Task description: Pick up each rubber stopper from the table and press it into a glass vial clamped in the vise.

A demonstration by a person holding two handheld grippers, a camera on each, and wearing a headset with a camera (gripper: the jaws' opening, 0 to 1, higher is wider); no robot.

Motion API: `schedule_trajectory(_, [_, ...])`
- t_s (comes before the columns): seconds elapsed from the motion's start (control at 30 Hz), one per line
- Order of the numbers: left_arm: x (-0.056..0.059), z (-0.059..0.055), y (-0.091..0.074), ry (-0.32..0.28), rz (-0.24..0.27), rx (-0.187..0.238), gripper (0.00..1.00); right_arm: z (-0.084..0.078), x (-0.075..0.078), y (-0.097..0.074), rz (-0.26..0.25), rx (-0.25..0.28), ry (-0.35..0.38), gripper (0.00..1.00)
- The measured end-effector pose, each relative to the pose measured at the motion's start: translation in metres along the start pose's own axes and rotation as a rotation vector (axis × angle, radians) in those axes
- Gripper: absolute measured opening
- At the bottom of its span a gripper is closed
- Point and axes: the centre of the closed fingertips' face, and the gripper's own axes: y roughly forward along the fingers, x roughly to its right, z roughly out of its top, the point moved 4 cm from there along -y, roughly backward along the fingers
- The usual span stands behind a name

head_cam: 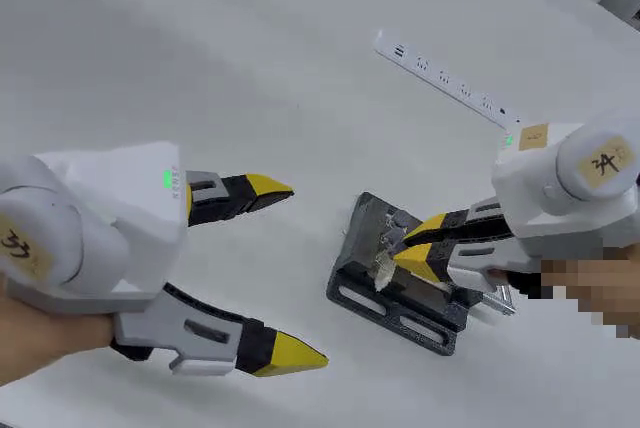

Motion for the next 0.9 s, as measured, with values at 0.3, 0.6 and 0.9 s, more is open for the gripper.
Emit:
schedule_trajectory(0.3, [0.0002, -0.0002, -0.0012, -0.003, -0.001, 0.0, 0.82, -0.0013, -0.0049, 0.0034, -0.008, -0.016, -0.02, 0.06])
schedule_trajectory(0.6, [0.0021, -0.0005, 0.0002, -0.005, -0.008, -0.003, 0.81, -0.0027, -0.0037, 0.0052, -0.016, -0.02, -0.03, 0.06])
schedule_trajectory(0.9, [0.0018, -0.0013, 0.0007, -0.008, -0.008, -0.004, 0.81, -0.0029, -0.0024, 0.0053, -0.018, -0.023, -0.037, 0.06])
